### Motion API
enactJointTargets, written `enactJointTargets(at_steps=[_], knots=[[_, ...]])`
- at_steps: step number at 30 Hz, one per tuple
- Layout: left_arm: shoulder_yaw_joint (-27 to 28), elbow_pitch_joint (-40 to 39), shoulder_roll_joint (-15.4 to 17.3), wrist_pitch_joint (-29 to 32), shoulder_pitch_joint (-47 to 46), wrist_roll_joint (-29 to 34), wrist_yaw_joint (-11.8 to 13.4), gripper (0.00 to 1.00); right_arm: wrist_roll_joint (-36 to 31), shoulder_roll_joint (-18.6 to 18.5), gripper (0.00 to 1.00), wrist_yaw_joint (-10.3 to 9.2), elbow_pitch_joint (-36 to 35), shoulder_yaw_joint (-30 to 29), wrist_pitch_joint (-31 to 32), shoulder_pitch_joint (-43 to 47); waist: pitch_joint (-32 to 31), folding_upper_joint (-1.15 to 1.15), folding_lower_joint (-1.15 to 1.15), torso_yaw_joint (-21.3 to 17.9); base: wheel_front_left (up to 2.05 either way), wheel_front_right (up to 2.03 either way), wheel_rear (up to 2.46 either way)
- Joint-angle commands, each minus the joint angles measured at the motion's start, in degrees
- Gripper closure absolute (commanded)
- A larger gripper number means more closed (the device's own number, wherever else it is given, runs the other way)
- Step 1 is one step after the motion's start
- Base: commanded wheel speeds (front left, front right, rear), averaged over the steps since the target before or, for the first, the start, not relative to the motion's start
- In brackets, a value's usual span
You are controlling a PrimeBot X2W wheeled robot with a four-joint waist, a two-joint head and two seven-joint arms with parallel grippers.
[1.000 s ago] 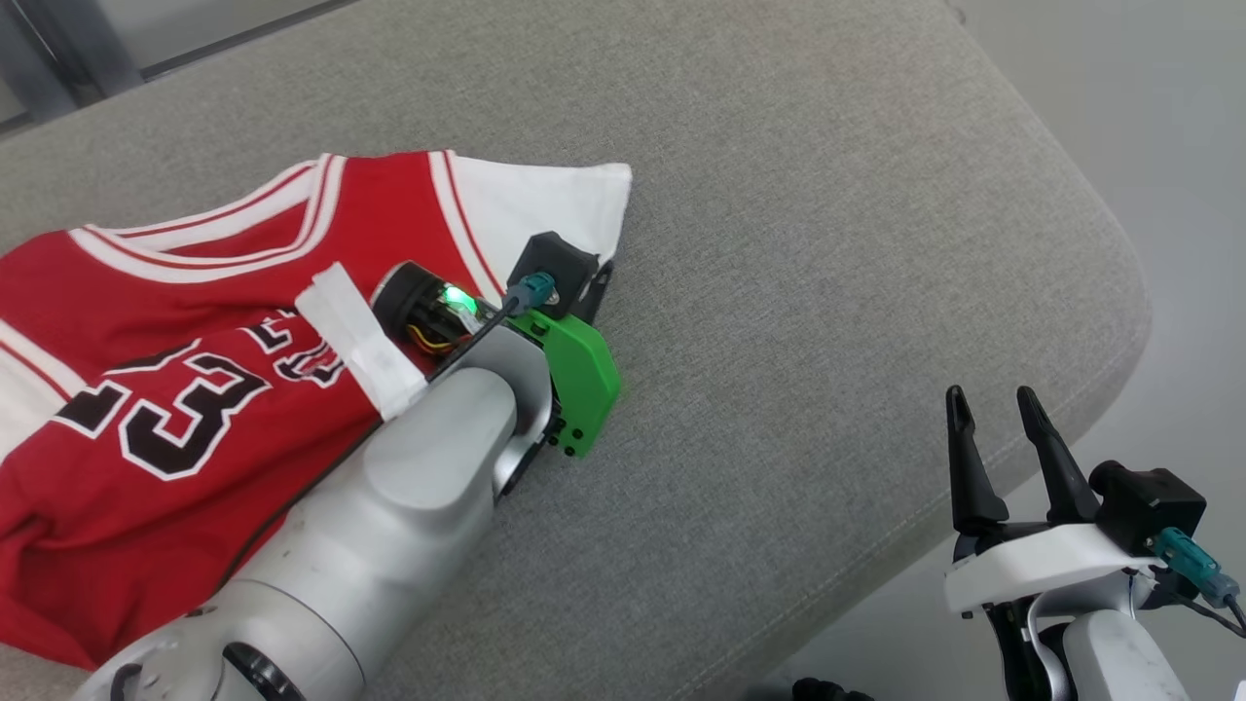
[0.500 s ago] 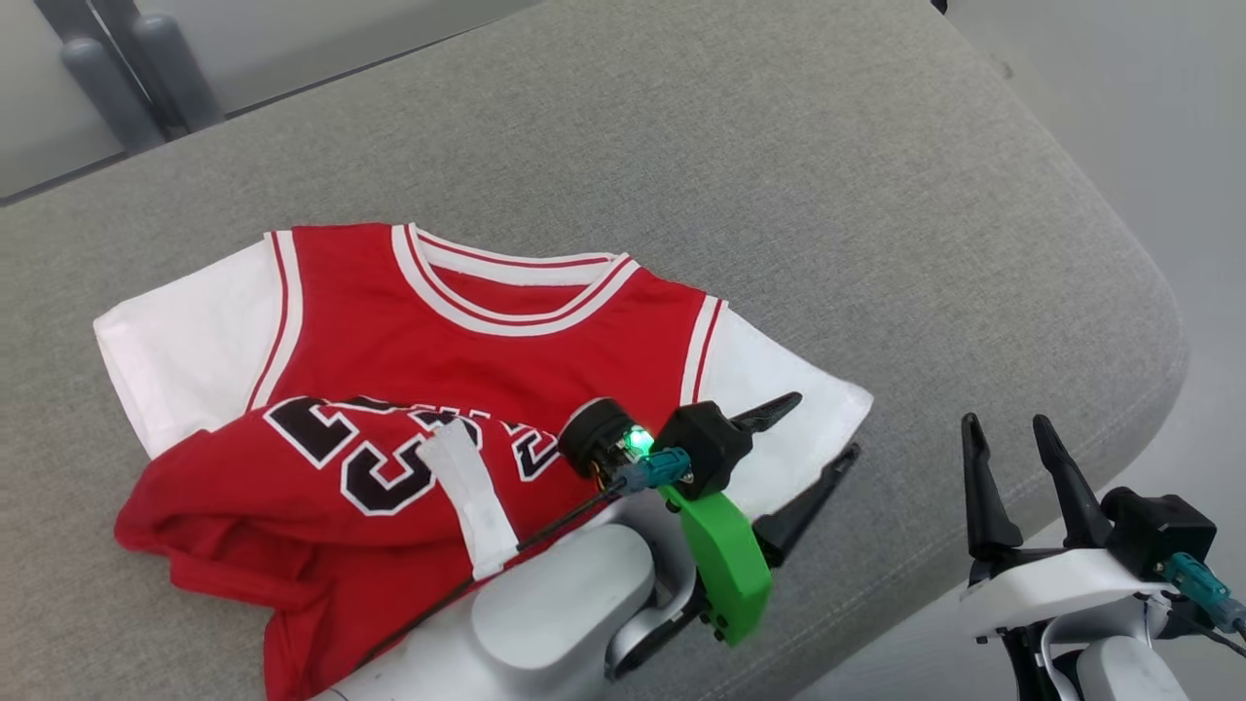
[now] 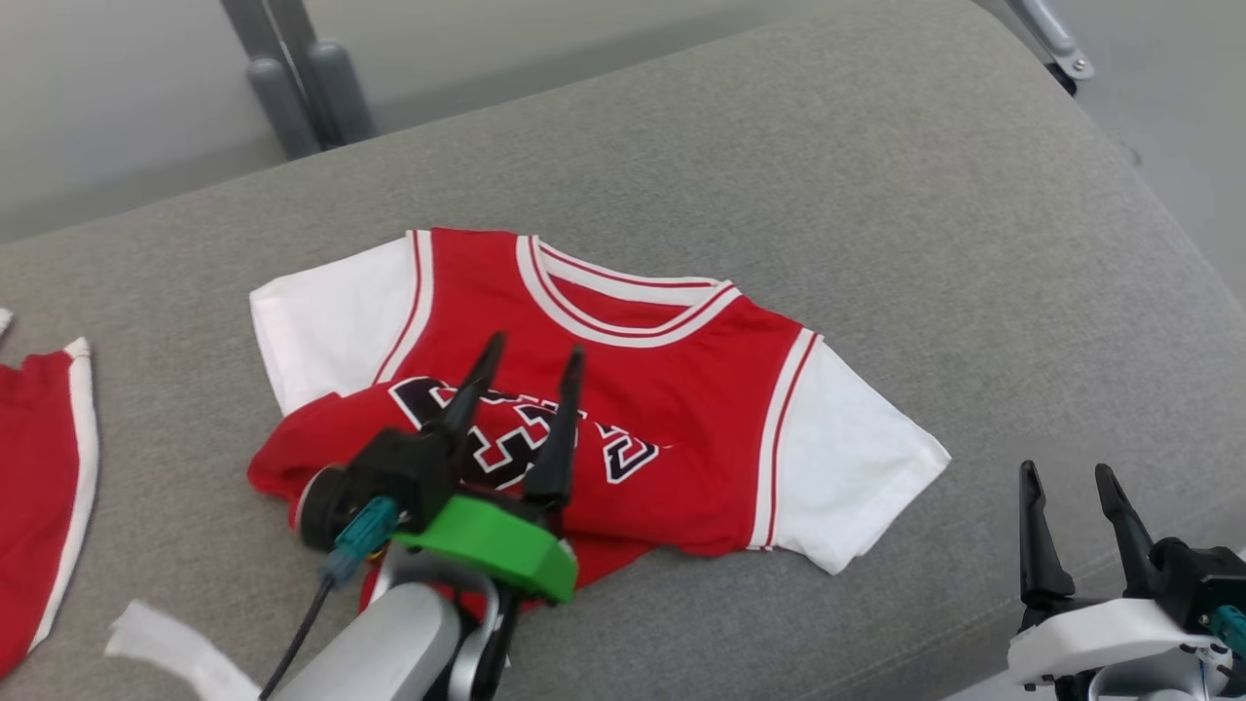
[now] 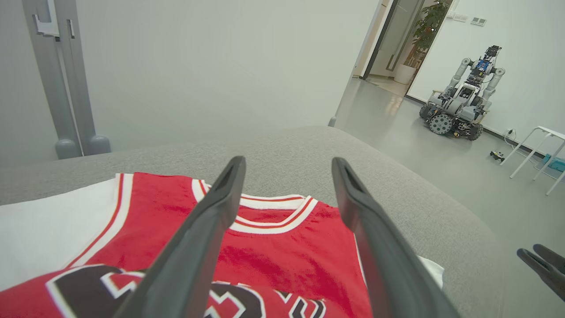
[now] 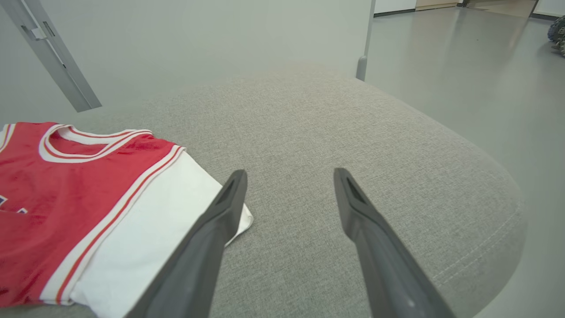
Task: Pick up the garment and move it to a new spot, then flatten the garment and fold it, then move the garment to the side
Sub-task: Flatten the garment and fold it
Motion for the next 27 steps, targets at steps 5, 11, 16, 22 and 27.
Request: enactJointTargets(at_steps=[5, 11, 16, 22, 27], knots=[[6.60, -2.67, 3.92, -0.01, 11.06, -0.11, 3.11, 0.00, -1.06, -0.10, 0.00, 0.00, -0.28, -0.09, -0.17, 1.59, -3.90, 0.00, 0.00, 7.78, 0.00, 0.00, 0.00], [7.74, -0.73, 4.80, -0.02, 19.16, -2.81, 2.66, 0.00, -1.50, -0.12, 0.00, 0.00, -0.13, 0.28, -0.17, 2.12, -4.88, 0.00, 0.00, 10.44, 0.00, 0.00, 0.00], [6.96, 3.39, 4.46, 2.29, 21.60, -5.60, 1.06, 0.00, -1.72, -0.11, 0.00, 0.00, -0.12, 0.63, -0.17, 2.65, -5.13, 0.00, 0.00, 11.15, 0.00, 0.00, 0.00], [4.19, 12.73, 1.75, 4.56, 17.96, -6.83, -3.49, 0.22, -2.08, -0.11, 0.00, 0.00, 0.37, 1.08, -0.17, 2.17, -4.77, 0.00, 0.00, 11.24, 0.00, 0.00, 0.00], [5.39, 18.73, -0.57, 3.35, 16.16, -8.65, -5.66, 1.00, -2.35, -0.12, 0.00, 0.00, 0.26, 0.74, -0.17, 2.15, -5.11, 0.00, 0.00, 11.18, 0.00, 0.00, 0.00]])
